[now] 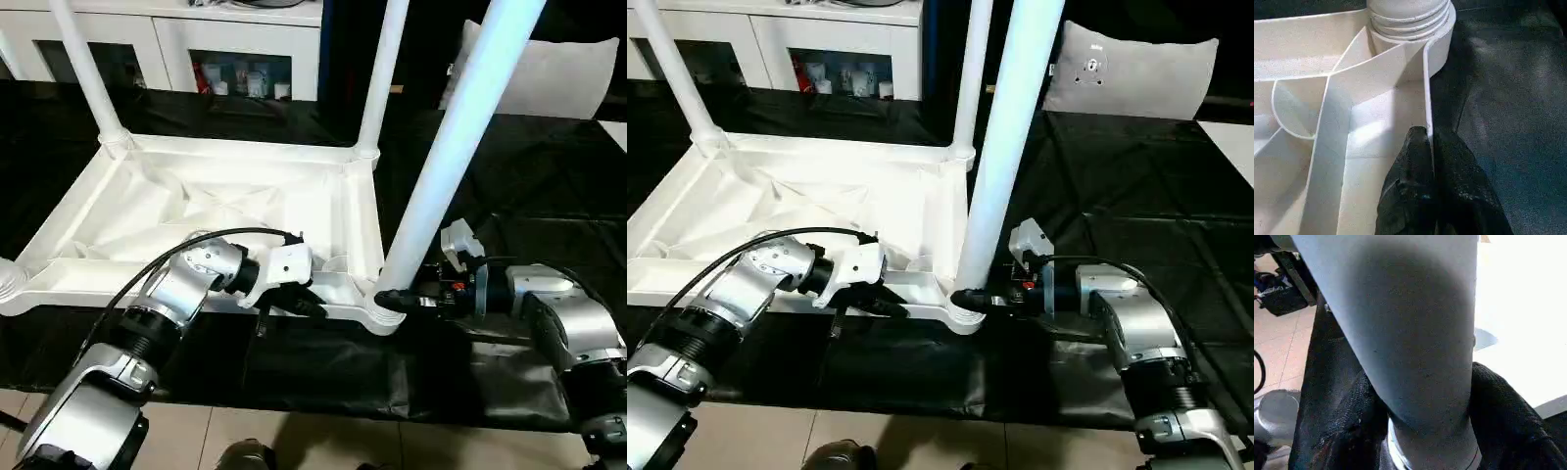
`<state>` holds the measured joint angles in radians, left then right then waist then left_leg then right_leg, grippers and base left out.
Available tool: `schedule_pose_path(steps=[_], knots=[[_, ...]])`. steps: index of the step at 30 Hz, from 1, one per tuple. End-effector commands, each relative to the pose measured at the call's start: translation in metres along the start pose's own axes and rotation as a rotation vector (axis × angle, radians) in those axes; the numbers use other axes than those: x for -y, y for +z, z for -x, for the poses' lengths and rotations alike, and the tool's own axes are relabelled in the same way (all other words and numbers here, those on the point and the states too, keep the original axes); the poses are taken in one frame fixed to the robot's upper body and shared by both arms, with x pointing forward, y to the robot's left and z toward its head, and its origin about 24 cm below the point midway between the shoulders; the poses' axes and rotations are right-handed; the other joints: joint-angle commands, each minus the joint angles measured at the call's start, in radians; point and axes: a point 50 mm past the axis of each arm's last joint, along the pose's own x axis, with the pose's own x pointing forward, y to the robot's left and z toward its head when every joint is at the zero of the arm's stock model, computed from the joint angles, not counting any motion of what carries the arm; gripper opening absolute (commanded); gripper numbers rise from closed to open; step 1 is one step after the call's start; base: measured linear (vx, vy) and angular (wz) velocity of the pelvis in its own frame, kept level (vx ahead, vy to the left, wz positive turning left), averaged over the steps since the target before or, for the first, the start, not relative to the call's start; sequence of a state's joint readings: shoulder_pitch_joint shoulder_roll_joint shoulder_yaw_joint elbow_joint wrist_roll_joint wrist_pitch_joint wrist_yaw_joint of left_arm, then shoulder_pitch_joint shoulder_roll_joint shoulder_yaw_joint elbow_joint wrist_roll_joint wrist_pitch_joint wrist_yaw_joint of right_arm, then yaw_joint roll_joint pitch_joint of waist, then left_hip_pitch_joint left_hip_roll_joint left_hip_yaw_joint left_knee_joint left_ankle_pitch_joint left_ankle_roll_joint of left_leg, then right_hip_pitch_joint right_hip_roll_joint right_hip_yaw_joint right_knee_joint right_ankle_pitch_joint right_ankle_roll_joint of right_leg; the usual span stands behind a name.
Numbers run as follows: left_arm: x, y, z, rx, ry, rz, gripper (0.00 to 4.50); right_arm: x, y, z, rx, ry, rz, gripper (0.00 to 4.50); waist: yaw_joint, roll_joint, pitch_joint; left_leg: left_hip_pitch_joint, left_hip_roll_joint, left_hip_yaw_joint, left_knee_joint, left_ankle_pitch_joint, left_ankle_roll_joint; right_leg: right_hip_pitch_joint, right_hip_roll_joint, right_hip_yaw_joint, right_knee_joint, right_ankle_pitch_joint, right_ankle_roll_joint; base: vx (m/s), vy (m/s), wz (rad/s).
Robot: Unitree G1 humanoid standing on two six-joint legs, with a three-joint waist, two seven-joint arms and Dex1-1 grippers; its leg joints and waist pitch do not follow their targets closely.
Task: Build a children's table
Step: Rotate leg to tighten
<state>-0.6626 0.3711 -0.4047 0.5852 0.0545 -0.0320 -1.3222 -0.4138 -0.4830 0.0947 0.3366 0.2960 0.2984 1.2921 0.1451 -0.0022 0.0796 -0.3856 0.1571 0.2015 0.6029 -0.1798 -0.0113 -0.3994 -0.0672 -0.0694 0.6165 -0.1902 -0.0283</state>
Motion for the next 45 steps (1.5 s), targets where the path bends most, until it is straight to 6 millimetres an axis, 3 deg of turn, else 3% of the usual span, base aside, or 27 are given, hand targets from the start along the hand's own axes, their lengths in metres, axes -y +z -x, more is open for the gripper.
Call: schedule_pose_path(steps=[1, 6, 10, 13, 17, 19, 23, 27, 28, 30, 34, 36, 37, 38, 45], knots=[[0.003, 0.005, -0.017, 0.008, -0.019, 0.002, 0.0, 0.0, 0.004, -0.01, 0.047, -0.041, -0.006, 2.06, -0.002, -0.011, -0.088, 0.022, 0.087, -0.037, -0.061, -0.115, 0.065, 0.046, -0.107, 0.055, -0.067, -0.164, -0.228, 0.0, 0.0, 0.0], [-0.014, 0.018, -0.031, 0.062, 0.168, 0.084, 0.0, 0.011, 0.007, -0.028, 0.068, -0.241, -0.016, 2.02, -0.011, -0.011, -0.081, 0.03, 0.084, -0.041, -0.067, -0.192, 0.018, 0.043, -0.111, 0.055, -0.087, -0.315, -0.192, 0.0, 0.0, 0.0], [-0.026, 0.036, -0.045, 0.126, 0.279, 0.179, 0.0, 0.034, 0.004, -0.042, 0.031, -0.549, -0.1, 2.0, -0.04, -0.015, -0.081, 0.027, 0.079, -0.047, -0.071, -0.217, -0.014, 0.045, -0.111, 0.051, -0.087, -0.339, -0.19, 0.0, 0.0, 0.0], [-0.034, 0.043, -0.05, 0.144, 0.358, 0.222, 0.0, 0.044, 0.005, -0.047, 0.031, -0.683, -0.154, 1.98, -0.056, -0.015, -0.082, 0.027, 0.075, -0.044, -0.068, -0.208, -0.002, 0.045, -0.11, 0.052, -0.091, -0.318, -0.194, 0.0, 0.0, 0.0], [-0.043, 0.047, -0.057, 0.117, 0.479, 0.239, 0.0, 0.047, 0.01, -0.058, 0.021, -0.778, -0.092, 1.98, -0.052, -0.016, -0.086, 0.027, 0.073, -0.039, -0.063, -0.173, 0.021, 0.043, -0.109, 0.054, -0.091, -0.281, -0.187, 0.0, 0.0, 0.0], [-0.046, 0.047, -0.06, 0.089, 0.52, 0.242, 0.0, 0.045, 0.013, -0.067, 0.045, -0.748, -0.099, 2.52, -0.05, -0.017, -0.087, 0.024, 0.072, -0.038, -0.063, -0.159, 0.03, 0.046, -0.109, 0.054, -0.088, -0.253, -0.19, 0.0, 0.0, 0.0], [-0.047, 0.047, -0.062, 0.079, 0.539, 0.254, 0.0, 0.044, 0.015, -0.074, 0.084, -0.734, -0.147, 2.88, -0.05, -0.018, -0.088, 0.021, 0.075, -0.038, -0.063, -0.139, 0.054, 0.05, -0.108, 0.052, -0.081, -0.194, -0.208, 0.0, 0.0, 0.0], [-0.046, 0.043, -0.059, 0.078, 0.526, 0.24, 0.0, 0.044, 0.015, -0.069, 0.107, -0.704, -0.113, 3.21, -0.05, -0.016, -0.086, 0.023, 0.076, -0.038, -0.064, -0.155, 0.055, 0.049, -0.109, 0.053, -0.084, -0.208, -0.209, 0.0, 0.0, 0.0], [-0.045, 0.04, -0.057, 0.078, 0.516, 0.229, 0.0, 0.043, 0.016, -0.065, 0.117, -0.676, -0.083, 3.31, -0.048, -0.01, -0.086, 0.024, 0.076, -0.039, -0.063, -0.162, 0.053, 0.049, -0.111, 0.053, -0.085, -0.217, -0.207, 0.0, 0.0, 0.0], [-0.042, 0.034, -0.053, 0.077, 0.481, 0.199, 0.0, 0.04, 0.014, -0.056, 0.117, -0.619, -0.024, 3.46, -0.044, -0.016, -0.086, 0.021, 0.076, -0.038, -0.063, -0.165, 0.061, 0.053, -0.112, 0.053, -0.088, -0.212, -0.198, 0.0, 0.0, 0.0], [-0.038, 0.026, -0.047, 0.056, 0.432, 0.155, 0.0, 0.039, 0.008, -0.04, 0.092, -0.557, 0.02, 3.8, -0.043, -0.017, -0.085, 0.02, 0.075, -0.037, -0.061, -0.155, 0.079, 0.053, -0.111, 0.053, -0.087, -0.207, -0.202, 0.0, 0.0, 0.0], [-0.034, 0.018, -0.036, 0.048, 0.384, 0.134, 0.0, 0.038, 0.003, -0.018, 0.044, -0.494, 0.079, 3.87, -0.04, -0.017, -0.085, 0.023, 0.078, -0.037, -0.062, -0.157, 0.08, 0.052, -0.109, 0.052, -0.087, -0.224, -0.199, 0.0, 0.0, 0.0], [-0.034, 0.018, -0.036, 0.048, 0.381, 0.133, 0.0, 0.038, 0.003, -0.017, 0.043, -0.491, 0.08, 3.93, -0.039, -0.018, -0.082, 0.021, 0.078, -0.038, -0.062, -0.165, 0.083, 0.053, -0.11, 0.051, -0.089, -0.24, -0.198, 0.0, 0.0, 0.0], [-0.031, 0.016, -0.032, 0.048, 0.344, 0.107, 0.0, 0.037, 0.004, -0.008, 0.035, -0.455, 0.093, 4.15, -0.037, -0.017, -0.082, 0.023, 0.078, -0.037, -0.062, -0.168, 0.085, 0.052, -0.11, 0.051, -0.09, -0.252, -0.196, 0.0, 0.0, 0.0], [-0.015, 0.012, -0.023, 0.048, 0.15, 0.019, 0.0, 0.031, 0.008, 0.011, -0.03, -0.294, 0.155, 4.43, -0.034, -0.014, -0.082, 0.023, 0.086, -0.038, -0.065, -0.18, 0.076, 0.047, -0.108, 0.049, -0.086, -0.257, -0.211, 0.0, 0.0, 0.0]])
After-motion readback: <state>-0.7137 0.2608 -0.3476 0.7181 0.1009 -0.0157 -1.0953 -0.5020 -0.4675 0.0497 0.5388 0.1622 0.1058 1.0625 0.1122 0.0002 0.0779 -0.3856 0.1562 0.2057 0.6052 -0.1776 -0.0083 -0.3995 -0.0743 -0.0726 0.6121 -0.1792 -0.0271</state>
